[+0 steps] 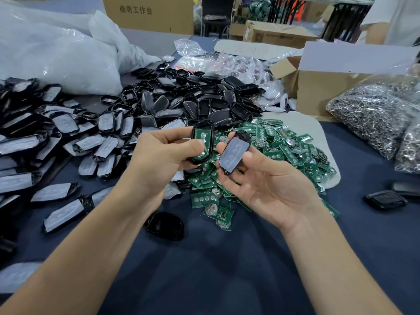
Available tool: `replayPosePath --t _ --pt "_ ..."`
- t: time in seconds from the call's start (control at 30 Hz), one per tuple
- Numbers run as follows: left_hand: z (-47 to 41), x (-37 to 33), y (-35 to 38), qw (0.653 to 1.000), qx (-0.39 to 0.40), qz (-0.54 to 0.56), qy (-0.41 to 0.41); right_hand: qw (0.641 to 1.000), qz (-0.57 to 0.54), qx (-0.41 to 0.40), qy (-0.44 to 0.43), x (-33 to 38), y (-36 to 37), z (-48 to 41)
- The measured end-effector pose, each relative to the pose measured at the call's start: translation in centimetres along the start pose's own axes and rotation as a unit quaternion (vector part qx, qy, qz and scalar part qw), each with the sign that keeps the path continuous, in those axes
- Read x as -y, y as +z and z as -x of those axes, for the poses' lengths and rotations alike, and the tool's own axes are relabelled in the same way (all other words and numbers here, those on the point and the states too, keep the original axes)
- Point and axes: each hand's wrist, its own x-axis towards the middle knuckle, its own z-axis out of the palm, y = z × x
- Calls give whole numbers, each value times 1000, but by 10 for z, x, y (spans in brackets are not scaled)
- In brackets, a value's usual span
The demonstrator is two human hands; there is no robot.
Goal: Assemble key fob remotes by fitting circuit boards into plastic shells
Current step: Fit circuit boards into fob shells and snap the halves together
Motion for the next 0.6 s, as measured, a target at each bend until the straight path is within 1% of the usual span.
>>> replayPosePath --t 0.13,0.23,0.3,0.43,0.5,0.6 --pt "2 0 4 999 11 -28 21 998 36 -44 -29 -3 6 -2" --pt "3 -1 5 999 9 -31 21 996 16 -76 -48 -6 12 -4" --pt "2 -1 3 999 4 -28 17 996 -27 -80 -40 -5 14 -3" --pt "0 0 3 1000 -3 -21 15 981 -179 -78 -13 2 11 -1" --pt "0 1 3 1000 1 -24 13 973 -217 -80 -11 4 10 0" --pt "1 0 4 999 10 -31 14 967 -241 -82 -9 4 10 1"
